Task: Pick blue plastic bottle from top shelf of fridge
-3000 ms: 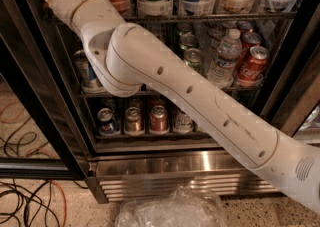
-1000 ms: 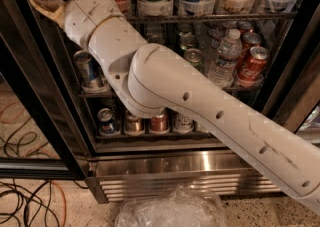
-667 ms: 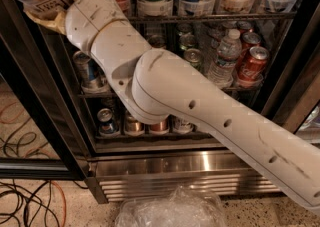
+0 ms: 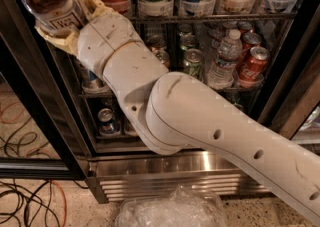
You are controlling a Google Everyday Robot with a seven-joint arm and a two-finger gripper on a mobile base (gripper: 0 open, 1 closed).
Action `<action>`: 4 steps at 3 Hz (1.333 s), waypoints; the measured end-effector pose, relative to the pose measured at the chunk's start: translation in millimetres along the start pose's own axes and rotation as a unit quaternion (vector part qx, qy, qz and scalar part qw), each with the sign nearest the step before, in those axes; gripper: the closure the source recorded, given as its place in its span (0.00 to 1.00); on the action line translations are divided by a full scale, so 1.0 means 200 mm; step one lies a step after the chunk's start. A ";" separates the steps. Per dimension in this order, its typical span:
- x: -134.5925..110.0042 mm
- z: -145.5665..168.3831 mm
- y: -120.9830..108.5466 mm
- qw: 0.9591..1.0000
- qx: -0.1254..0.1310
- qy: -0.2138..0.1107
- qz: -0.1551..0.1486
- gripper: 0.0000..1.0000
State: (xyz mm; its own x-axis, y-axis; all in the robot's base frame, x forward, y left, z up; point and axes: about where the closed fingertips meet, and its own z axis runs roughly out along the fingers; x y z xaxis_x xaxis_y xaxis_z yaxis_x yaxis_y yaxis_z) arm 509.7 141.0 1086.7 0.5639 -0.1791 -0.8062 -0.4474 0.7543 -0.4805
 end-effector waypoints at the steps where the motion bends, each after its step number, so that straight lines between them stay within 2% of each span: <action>1: 0.04 -0.13 0.00 0.998 0.001 0.028 0.049 1.00; 3: 0.17 -0.33 -0.01 0.994 -0.012 0.081 0.076 1.00; 4: 0.25 -0.41 0.01 0.991 0.002 0.104 0.088 1.00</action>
Offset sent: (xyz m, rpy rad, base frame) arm -0.0398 -0.0562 -0.0484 0.0203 0.2502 0.0256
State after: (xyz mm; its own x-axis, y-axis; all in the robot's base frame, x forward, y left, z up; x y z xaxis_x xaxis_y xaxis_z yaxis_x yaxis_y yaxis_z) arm 479.6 81.7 1016.8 0.3214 -0.1714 -0.9313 -0.5236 0.7873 -0.3256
